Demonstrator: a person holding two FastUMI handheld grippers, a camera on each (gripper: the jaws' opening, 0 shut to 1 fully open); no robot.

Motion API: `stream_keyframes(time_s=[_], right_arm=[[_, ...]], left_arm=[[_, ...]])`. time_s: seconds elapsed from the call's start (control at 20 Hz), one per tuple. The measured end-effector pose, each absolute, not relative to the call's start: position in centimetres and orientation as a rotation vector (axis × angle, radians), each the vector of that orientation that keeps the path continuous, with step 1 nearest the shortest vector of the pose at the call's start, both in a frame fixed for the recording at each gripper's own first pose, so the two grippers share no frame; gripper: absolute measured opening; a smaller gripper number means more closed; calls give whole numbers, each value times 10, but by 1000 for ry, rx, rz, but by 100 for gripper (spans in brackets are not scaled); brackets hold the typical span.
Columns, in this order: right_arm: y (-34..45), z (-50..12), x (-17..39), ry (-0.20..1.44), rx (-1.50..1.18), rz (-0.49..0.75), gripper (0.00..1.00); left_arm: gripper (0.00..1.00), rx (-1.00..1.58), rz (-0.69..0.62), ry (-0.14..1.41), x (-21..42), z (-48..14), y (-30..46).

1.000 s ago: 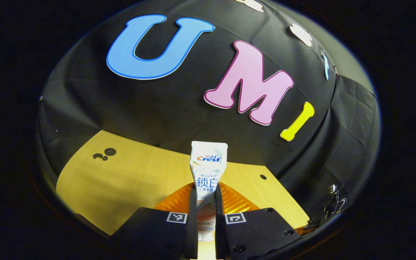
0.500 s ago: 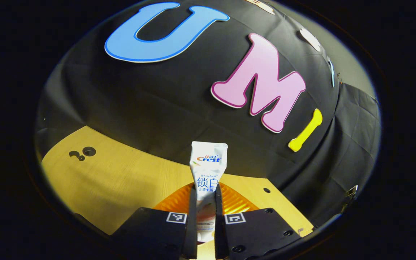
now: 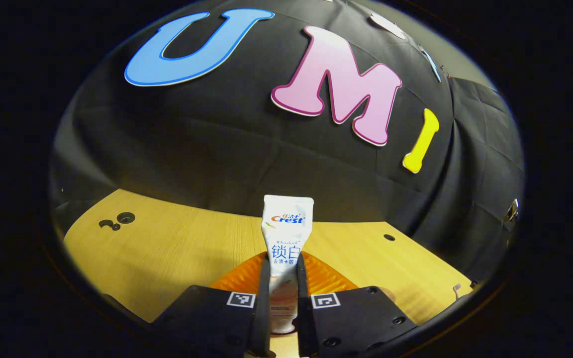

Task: Put the toothbrush and toothpaste on the desktop into the cup, then pick up the cup and place it on the coaster on the desktop.

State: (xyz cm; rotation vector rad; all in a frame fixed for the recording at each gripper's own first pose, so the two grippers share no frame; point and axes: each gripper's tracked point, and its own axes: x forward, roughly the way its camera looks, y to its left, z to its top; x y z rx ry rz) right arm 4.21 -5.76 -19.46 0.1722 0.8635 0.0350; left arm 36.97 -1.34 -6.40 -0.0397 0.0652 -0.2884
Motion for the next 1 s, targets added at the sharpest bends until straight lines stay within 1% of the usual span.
stream_keyframes(time_s=[0.05,0.1,0.15,0.2,0.25,0.3,0.35,0.4,0.45,0.5,0.55,0.75,1.0], right_arm=[[-58,-192,44,858,174,37,7],[-57,-190,46,856,178,41,7],[-56,-189,49,854,180,45,7],[-54,-188,51,852,182,51,7],[-52,-188,53,848,184,59,7],[-48,-187,56,846,187,73,7],[-44,-185,58,841,189,88,7],[-39,-181,63,833,188,104,7],[-36,-176,65,822,187,115,7],[-32,-169,71,803,192,129,7],[-26,-162,78,784,197,146,7],[3,-129,108,691,202,246,7],[55,-94,155,583,195,363,7]], left_arm=[[28,-31,-277,70,370,-67,-11],[33,-25,-270,74,368,-70,-9],[30,-24,-265,80,367,-72,-8],[33,-24,-257,85,364,-75,-6],[49,-24,-248,96,360,-77,-3],[53,-24,-233,102,355,-79,0],[63,-25,-218,93,348,-75,4],[59,-29,-207,82,342,-72,7],[73,-38,-200,74,334,-66,8],[82,-48,-186,67,323,-61,12],[96,-55,-168,60,313,-57,15],[98,-55,-86,43,259,-50,32],[98,-140,-33,71,185,-62,36]])
